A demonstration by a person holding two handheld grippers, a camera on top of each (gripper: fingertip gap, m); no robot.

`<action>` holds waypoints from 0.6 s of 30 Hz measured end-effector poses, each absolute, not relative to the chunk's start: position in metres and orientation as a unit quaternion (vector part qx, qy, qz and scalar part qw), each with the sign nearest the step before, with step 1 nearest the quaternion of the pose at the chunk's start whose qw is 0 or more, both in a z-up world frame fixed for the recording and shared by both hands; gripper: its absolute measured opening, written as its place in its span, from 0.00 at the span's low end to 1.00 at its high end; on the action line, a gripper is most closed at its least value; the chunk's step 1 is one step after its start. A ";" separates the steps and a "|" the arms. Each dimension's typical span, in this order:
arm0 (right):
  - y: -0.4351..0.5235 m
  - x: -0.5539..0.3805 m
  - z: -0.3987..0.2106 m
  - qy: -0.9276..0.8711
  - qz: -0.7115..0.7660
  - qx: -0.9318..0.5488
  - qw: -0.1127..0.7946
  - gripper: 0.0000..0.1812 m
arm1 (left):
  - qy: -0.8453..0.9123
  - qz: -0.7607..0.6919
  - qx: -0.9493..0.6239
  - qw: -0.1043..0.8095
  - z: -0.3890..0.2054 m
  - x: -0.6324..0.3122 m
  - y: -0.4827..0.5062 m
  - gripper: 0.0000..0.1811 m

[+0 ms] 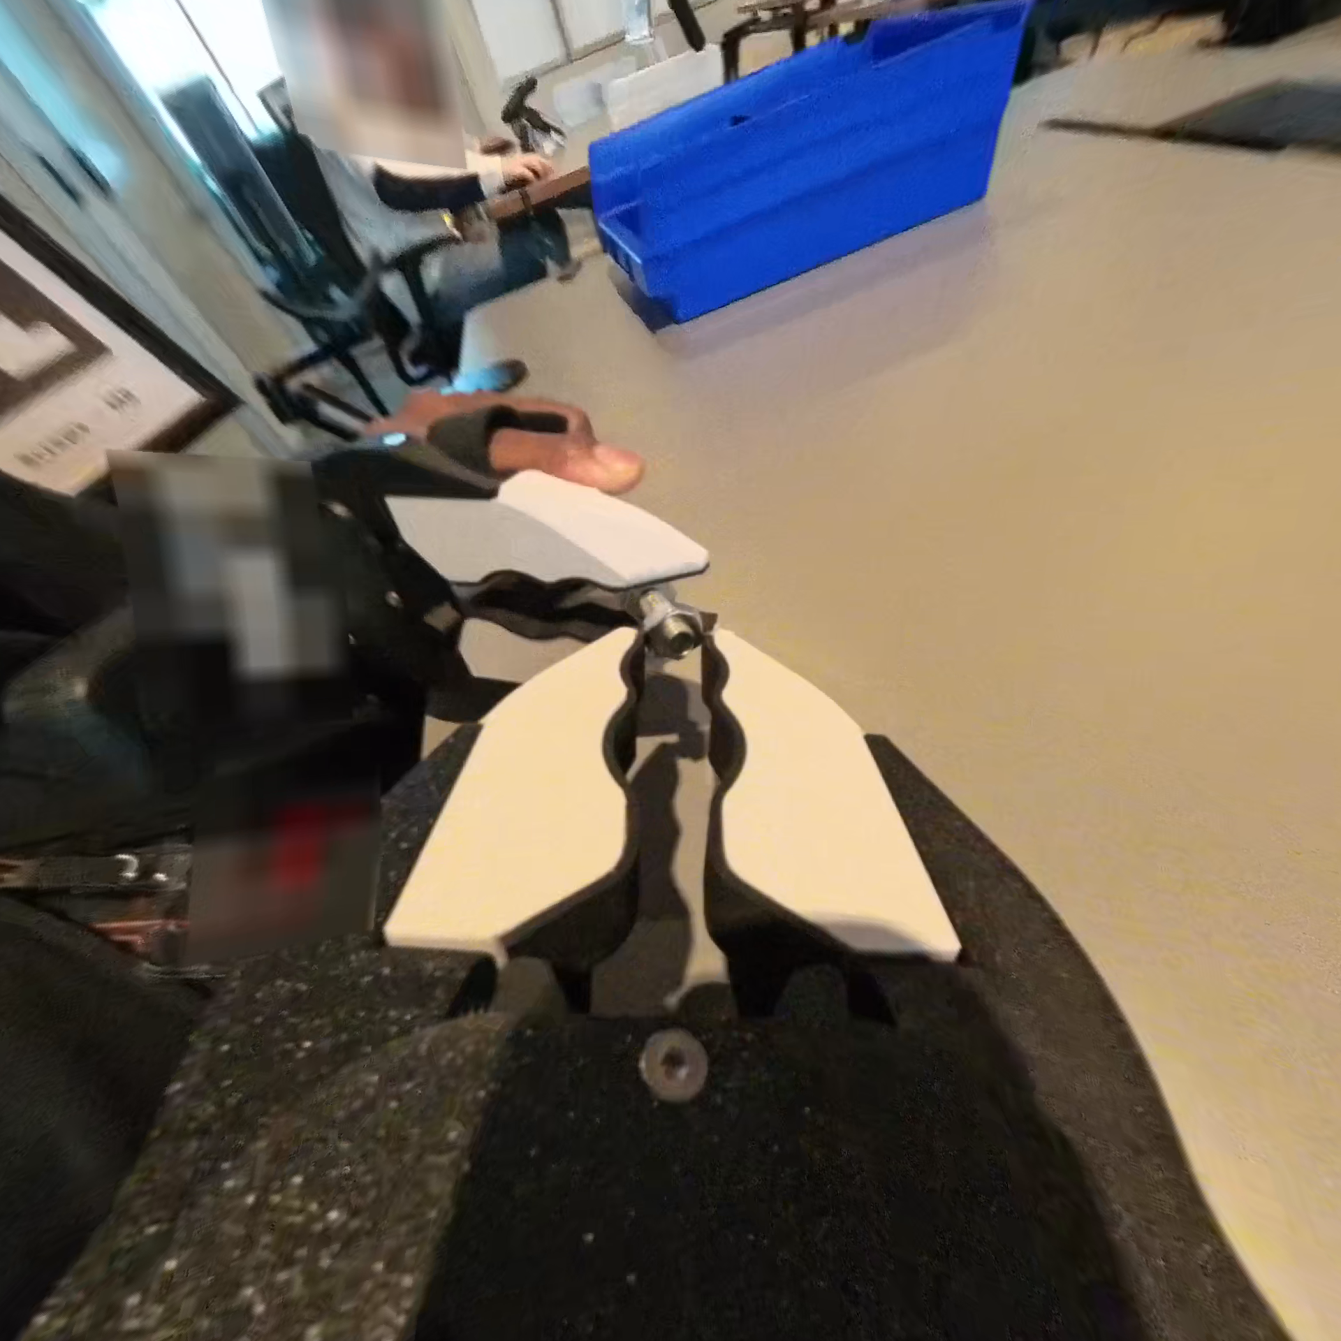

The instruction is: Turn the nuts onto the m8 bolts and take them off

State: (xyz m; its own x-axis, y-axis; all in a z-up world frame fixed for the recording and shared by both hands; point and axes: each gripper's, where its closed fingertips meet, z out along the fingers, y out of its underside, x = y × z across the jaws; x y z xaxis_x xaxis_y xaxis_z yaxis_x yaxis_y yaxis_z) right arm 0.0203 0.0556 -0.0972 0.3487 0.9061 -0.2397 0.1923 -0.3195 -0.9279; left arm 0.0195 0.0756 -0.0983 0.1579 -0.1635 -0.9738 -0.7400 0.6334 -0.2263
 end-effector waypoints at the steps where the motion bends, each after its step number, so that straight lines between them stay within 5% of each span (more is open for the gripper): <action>1: 0.056 0.021 -0.096 -0.381 0.432 -0.700 0.422 0.08 | 0.608 0.211 -0.373 0.668 -0.097 0.020 0.076 0.08; 9: 0.050 0.029 -0.080 -0.459 0.363 -0.629 0.513 0.17 | 0.591 0.050 -0.427 0.682 -0.091 0.021 0.066 0.08; 18: 0.043 0.022 -0.098 -0.539 0.268 -0.598 0.529 0.08 | 0.622 0.019 -0.422 0.659 -0.102 0.027 0.057 0.08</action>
State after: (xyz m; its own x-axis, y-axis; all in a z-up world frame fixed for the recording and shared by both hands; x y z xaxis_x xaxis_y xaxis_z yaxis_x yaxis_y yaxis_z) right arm 0.0224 0.0431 -0.0975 0.2739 0.9287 0.2500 0.3610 0.1417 -0.9218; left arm 0.0271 0.0574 -0.1015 0.2246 -0.5009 -0.8359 -0.5498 0.6431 -0.5330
